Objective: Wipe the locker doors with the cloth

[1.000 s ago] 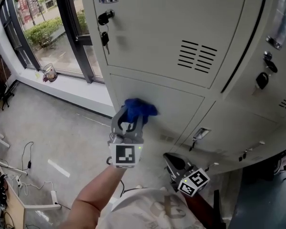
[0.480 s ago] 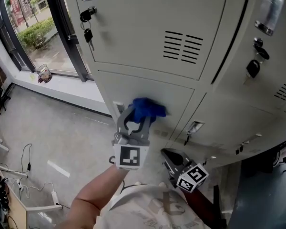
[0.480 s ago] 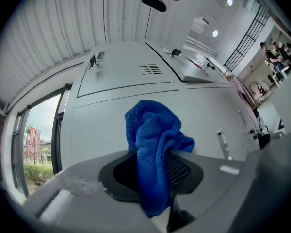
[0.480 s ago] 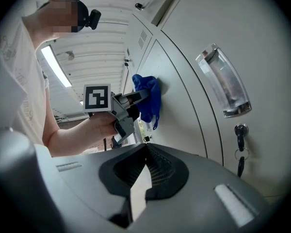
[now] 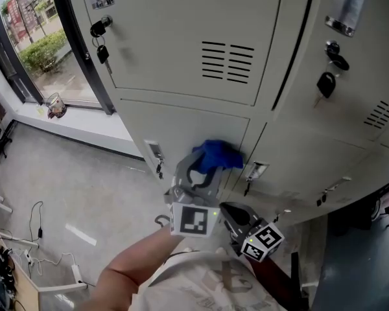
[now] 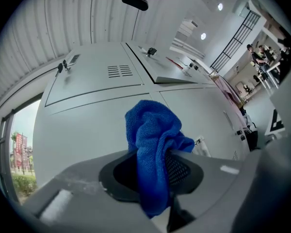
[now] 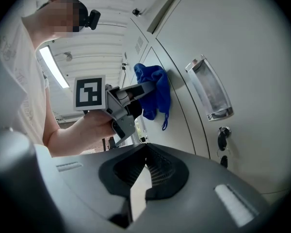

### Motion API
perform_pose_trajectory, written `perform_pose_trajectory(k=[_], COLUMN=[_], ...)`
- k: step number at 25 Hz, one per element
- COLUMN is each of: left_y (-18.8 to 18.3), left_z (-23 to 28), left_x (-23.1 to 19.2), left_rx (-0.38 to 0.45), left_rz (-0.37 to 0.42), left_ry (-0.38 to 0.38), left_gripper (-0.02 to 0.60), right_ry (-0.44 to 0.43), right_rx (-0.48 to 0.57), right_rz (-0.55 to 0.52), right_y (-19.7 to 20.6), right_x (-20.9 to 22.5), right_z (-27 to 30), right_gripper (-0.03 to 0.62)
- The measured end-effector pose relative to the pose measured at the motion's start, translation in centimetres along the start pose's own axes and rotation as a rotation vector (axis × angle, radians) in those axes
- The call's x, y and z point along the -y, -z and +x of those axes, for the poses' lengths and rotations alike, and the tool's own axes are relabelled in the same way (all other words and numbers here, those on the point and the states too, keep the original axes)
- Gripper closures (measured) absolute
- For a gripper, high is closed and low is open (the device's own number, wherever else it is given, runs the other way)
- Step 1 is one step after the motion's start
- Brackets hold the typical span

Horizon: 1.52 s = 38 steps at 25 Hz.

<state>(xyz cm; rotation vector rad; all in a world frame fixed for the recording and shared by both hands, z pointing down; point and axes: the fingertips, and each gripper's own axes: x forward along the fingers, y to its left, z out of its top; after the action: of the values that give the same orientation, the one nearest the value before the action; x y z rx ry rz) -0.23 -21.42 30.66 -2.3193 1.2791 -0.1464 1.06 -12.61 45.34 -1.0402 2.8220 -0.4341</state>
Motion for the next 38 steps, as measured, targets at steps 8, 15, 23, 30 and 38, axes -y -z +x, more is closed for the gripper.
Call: perform_pose_trajectory(k=[8, 15, 23, 30, 38], left_y=[-0.9, -0.2, 0.3, 2.5, 4.8], left_z=[0.9, 1.7, 1.3, 0.3, -1.6], left_x=[4.7, 8.0, 8.3, 4.0, -1.5], left_rx=[0.027, 0.017, -0.002, -0.041, -0.067], left_rz=[-0.094, 0.024, 0.087, 0.041, 0.040], left_ry=[0.078, 0.194, 0.204, 0.140, 0.015], left_gripper=[0.463, 0.463, 0.463, 0.464, 0.463], right_ry=[0.075, 0.058, 0.074, 0.057, 0.046], right_rx=[0.006, 0.032, 0.018, 0.024, 0.019], right_rz=[0.022, 0.006, 0.015, 0.021, 0.021], right_y=[0.0, -0.8, -0.3, -0.3, 0.0], right_x=[0.8, 0.7, 0.8, 0.4, -0.3], right_z=[-2.9, -2.1, -2.3, -1.0, -0.2], right_gripper=[0.586, 0.586, 0.586, 0.586, 0.586])
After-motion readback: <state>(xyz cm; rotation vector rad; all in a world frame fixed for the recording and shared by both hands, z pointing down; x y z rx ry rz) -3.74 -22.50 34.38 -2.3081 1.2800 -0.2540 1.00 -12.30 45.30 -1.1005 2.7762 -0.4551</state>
